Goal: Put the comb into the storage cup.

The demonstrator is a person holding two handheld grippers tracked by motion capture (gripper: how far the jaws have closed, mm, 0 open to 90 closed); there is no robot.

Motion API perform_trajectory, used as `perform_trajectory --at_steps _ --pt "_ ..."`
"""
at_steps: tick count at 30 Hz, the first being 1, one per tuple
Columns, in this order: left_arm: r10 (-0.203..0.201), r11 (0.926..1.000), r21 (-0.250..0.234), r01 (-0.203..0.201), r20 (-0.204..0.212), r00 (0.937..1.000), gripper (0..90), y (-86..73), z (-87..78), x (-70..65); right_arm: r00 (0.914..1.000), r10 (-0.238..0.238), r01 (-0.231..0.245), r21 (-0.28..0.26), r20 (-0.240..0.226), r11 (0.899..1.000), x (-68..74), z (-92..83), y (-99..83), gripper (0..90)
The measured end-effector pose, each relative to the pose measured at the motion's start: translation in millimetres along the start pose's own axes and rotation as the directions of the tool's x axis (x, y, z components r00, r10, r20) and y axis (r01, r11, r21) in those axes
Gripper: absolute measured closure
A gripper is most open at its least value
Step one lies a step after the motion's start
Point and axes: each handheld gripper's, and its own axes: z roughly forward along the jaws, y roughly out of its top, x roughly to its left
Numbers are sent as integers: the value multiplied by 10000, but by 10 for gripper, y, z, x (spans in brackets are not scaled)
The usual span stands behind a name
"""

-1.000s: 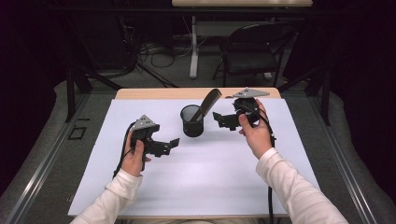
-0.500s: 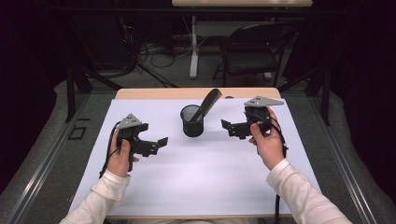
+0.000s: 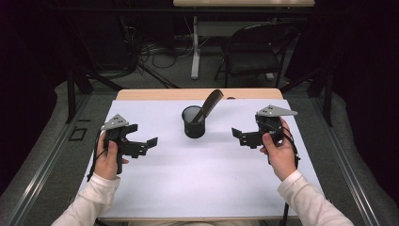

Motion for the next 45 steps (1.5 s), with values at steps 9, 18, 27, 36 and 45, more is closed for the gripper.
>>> perform_trajectory --at_steps 9,18,27,36,45 --pt "-63 10000 42 64 -171 9998 5 -66 -111 68 9996 262 -263 64 137 9996 -94 -88 -124 4" --pt "-175 9998 -66 173 -310 9994 5 -169 -211 127 9989 228 -230 46 410 9997 -121 -198 -255 6" --pt "-89 9998 -207 81 -352 9993 6 -293 -301 141 9982 392 -395 59 460 9992 -139 -273 -448 6" --pt "-71 9995 -306 56 -474 9989 6 -476 -364 122 9972 385 -394 129 639 9991 -107 -332 -672 6" --pt "-206 9995 -259 195 -434 9988 6 -662 -344 123 9945 439 -451 102 946 9989 -91 -360 -867 8"
